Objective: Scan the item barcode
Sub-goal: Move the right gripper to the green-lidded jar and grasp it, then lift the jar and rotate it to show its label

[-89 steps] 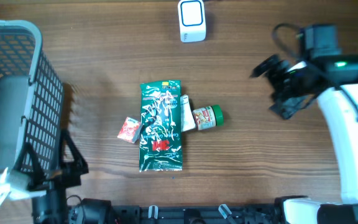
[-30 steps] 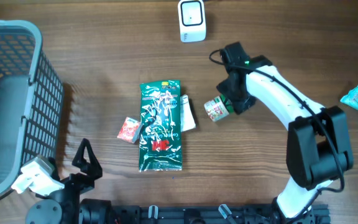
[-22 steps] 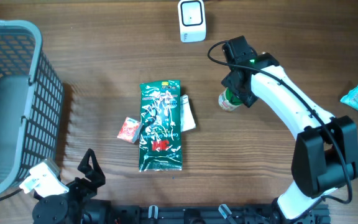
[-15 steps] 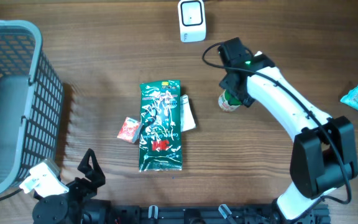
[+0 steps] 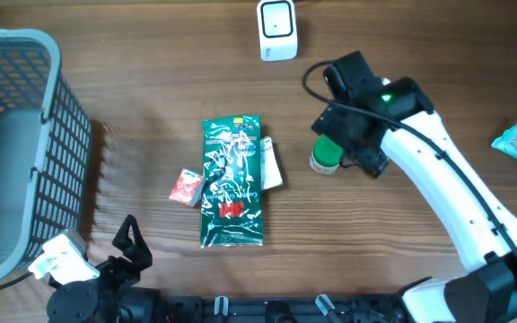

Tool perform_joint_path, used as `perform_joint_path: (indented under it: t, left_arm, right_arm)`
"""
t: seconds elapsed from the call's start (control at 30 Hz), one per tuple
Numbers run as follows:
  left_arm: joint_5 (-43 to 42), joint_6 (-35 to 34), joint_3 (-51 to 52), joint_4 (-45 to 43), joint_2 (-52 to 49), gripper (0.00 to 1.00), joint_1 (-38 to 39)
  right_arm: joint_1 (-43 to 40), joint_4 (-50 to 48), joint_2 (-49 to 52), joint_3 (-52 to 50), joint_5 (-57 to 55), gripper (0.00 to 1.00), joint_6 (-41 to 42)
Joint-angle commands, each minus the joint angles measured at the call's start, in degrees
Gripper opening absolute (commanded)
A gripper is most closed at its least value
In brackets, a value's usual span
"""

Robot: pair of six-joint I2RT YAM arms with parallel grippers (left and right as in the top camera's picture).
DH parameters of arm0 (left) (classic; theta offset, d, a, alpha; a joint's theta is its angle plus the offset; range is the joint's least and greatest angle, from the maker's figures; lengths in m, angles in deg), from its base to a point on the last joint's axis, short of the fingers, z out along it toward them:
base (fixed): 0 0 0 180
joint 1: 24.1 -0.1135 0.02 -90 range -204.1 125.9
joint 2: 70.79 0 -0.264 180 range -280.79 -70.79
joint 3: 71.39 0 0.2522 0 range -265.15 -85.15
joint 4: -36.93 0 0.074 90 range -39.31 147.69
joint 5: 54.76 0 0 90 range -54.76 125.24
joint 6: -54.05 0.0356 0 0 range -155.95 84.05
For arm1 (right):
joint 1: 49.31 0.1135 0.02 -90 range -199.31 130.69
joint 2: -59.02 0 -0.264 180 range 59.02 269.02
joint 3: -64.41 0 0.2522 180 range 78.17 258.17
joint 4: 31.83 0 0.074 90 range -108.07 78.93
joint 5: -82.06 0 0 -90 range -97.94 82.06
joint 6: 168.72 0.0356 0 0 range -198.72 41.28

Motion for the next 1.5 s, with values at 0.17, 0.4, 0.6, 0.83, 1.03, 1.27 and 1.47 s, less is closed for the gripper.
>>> perform_joint_path:
  t: [0.17, 0.4, 0.6, 0.83, 1.03, 1.27, 1.47]
  left_arm:
    - [-0.5, -0.5, 0.1, -0.2, 0.2, 1.0, -0.3]
    - [-0.5, -0.5, 0.1, -0.2, 0.2, 1.0, -0.3]
    - [-0.5, -0.5, 0.1, -0.2, 0.2, 1.0, -0.3]
    - [-0.5, -0.5, 0.1, -0.2, 0.2, 1.0, -0.3]
    - [-0.5, -0.5, 0.1, -0.2, 0.2, 1.0, -0.3]
    - [-0.5, -0.5, 0.1, -0.2, 0.2, 1.0, -0.3]
    - [-0.5, -0.5, 0.1, -0.2, 0.2, 1.0, -0.3]
  right_arm:
    - [-0.5, -3.2, 6.6, 0.0, 11.8, 1.0, 37.8]
    - [-2.5, -8.7, 14.8, 0.0, 8.4, 1.0, 37.0]
    - [-2.8, -10.9, 23.0, 0.0, 8.9, 0.99, 35.5]
    - [-2.8, -11.6, 25.6, 0.0, 7.4, 0.69, 26.8]
    - [-2.8, -11.6, 24.7, 0.7, 8.0, 0.62, -8.6]
    - [-2.8, -8.7, 23.5, 3.8, 14.5, 0.62, -52.0]
    - [-2.8, -9.5, 23.5, 3.8, 13.9, 0.73, -64.4]
